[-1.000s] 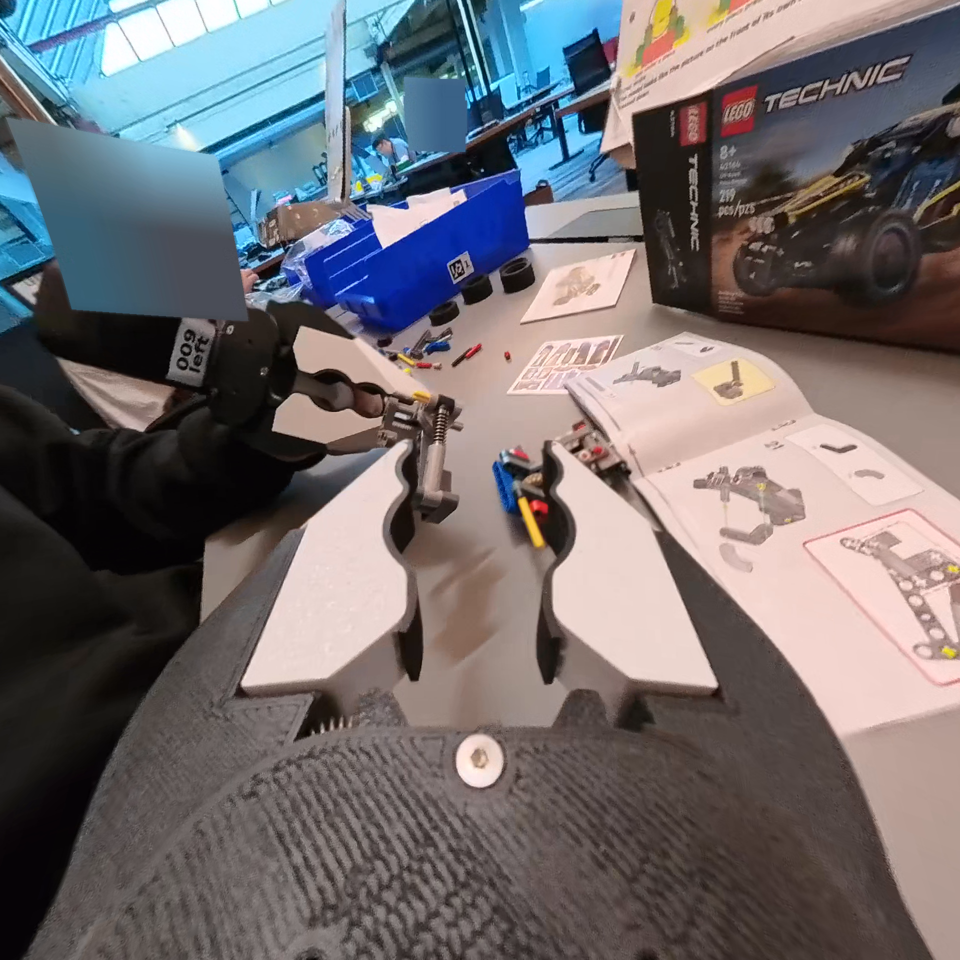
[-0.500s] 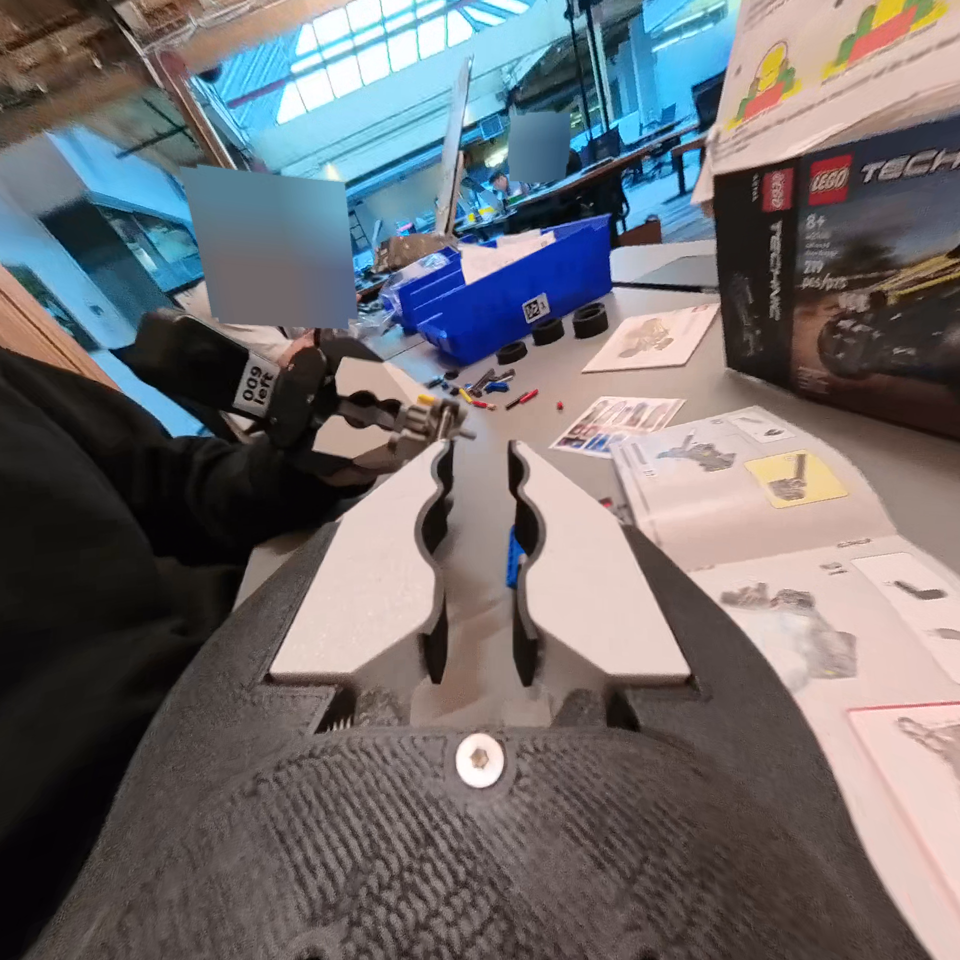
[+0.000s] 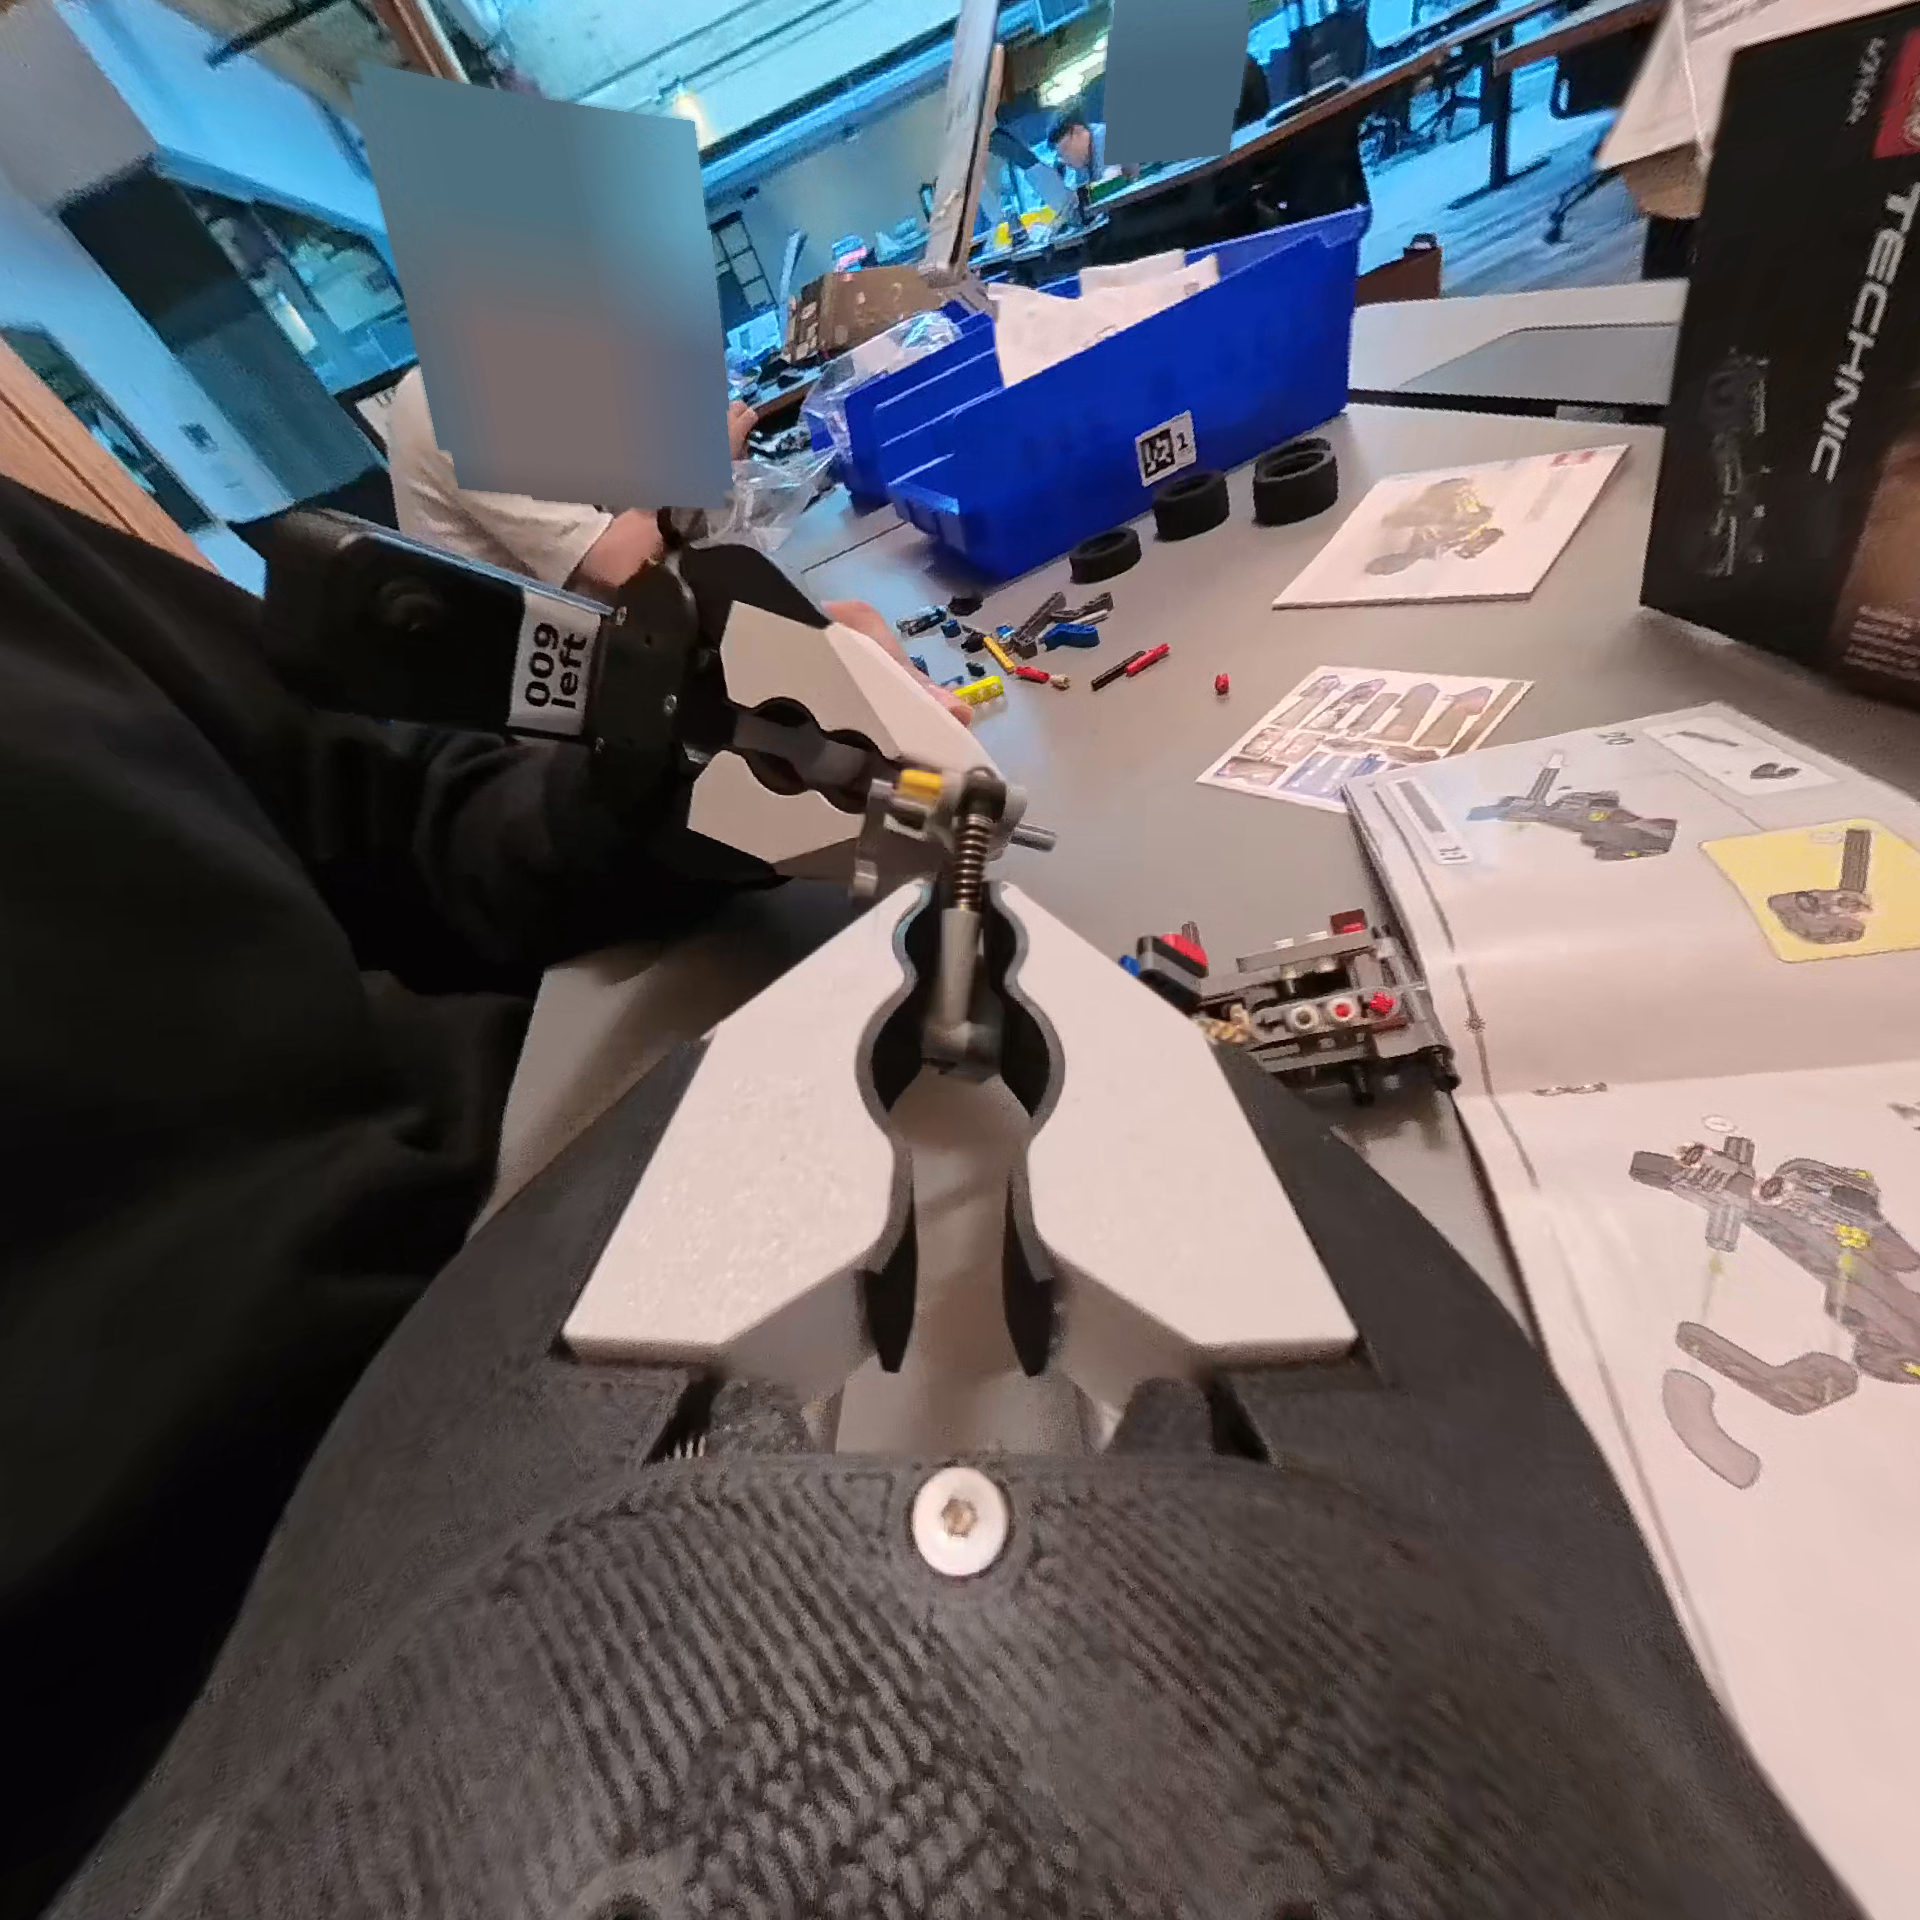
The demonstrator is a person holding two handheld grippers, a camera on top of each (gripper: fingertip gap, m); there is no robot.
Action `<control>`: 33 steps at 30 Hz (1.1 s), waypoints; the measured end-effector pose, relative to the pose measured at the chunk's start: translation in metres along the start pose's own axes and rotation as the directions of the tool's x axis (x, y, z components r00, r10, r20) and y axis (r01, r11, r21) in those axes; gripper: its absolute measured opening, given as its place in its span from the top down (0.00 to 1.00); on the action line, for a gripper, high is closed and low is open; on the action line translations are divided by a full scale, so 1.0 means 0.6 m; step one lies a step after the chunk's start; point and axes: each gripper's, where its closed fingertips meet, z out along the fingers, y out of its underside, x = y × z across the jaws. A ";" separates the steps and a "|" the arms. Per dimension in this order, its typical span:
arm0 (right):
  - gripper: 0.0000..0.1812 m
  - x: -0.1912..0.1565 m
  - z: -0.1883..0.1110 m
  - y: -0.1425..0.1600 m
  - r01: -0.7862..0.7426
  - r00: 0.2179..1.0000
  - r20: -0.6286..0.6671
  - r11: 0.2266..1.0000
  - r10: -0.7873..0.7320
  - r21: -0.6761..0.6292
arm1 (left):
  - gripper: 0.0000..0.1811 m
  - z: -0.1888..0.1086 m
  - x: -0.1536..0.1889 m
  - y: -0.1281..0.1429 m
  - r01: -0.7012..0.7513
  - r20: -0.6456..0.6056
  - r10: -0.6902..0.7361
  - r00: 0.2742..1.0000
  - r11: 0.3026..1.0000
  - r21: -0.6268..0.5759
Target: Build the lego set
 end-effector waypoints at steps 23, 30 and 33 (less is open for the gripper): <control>0.95 0.007 -0.022 -0.018 0.140 0.968 -0.209 0.990 -0.141 -0.020 | 0.97 -0.006 -0.012 -0.007 0.234 -0.009 -0.234 0.972 0.970 0.065; 0.94 0.006 -0.034 -0.013 0.102 0.964 -0.250 0.995 -0.094 0.018 | 0.97 -0.007 -0.007 -0.003 0.202 -0.016 -0.202 0.979 0.977 0.062; 0.95 0.000 -0.036 -0.004 0.081 0.960 -0.273 0.994 -0.059 0.070 | 0.98 -0.006 0.001 -0.006 0.182 -0.040 -0.179 0.983 0.981 0.063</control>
